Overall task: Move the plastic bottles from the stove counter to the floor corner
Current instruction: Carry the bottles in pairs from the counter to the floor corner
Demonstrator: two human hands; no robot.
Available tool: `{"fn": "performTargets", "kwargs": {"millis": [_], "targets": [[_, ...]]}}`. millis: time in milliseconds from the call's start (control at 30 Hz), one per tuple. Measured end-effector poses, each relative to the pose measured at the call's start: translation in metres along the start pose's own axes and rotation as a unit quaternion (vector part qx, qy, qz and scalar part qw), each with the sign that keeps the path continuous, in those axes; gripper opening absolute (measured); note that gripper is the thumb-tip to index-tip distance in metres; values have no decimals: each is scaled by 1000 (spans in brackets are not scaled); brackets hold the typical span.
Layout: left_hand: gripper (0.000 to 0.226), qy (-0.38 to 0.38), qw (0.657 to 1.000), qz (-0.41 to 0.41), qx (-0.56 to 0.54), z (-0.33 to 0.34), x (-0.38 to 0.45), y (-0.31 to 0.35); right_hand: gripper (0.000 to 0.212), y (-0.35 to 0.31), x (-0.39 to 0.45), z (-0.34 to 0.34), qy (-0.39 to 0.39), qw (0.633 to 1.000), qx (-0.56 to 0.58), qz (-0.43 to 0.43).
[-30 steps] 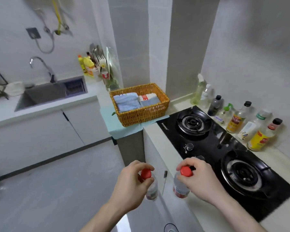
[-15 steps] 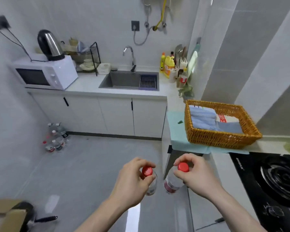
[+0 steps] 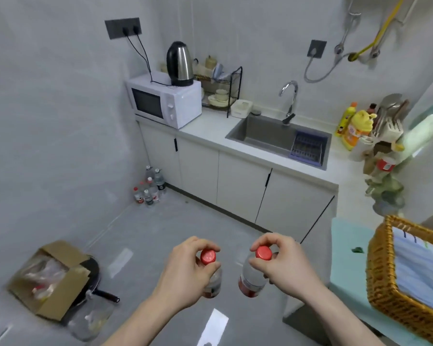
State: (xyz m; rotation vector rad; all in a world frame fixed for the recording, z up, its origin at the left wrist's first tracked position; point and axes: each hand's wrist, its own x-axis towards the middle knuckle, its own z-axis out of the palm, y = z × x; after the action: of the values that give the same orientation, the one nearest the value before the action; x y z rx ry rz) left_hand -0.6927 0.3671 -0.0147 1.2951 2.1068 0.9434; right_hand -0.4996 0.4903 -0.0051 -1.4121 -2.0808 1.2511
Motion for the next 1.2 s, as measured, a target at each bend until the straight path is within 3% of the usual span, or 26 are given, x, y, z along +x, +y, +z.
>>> {"fn": "performTargets", "kwargs": {"millis": [300, 567, 800, 1200], "targets": [[20, 111, 988, -106, -28, -49, 58, -39, 18, -54, 132, 52, -115, 990, -35, -73], [18, 173, 972, -160, -7, -131, 106, -113, 16, -144, 214, 148, -195, 974, -40, -105], [19, 182, 969, -166, 5, -214, 158, -193, 15, -220, 266, 240, -207, 972, -29, -107], [20, 177, 968, -178, 13, -317, 277, -293, 15, -298, 386, 338, -212, 972, -31, -97]]}}
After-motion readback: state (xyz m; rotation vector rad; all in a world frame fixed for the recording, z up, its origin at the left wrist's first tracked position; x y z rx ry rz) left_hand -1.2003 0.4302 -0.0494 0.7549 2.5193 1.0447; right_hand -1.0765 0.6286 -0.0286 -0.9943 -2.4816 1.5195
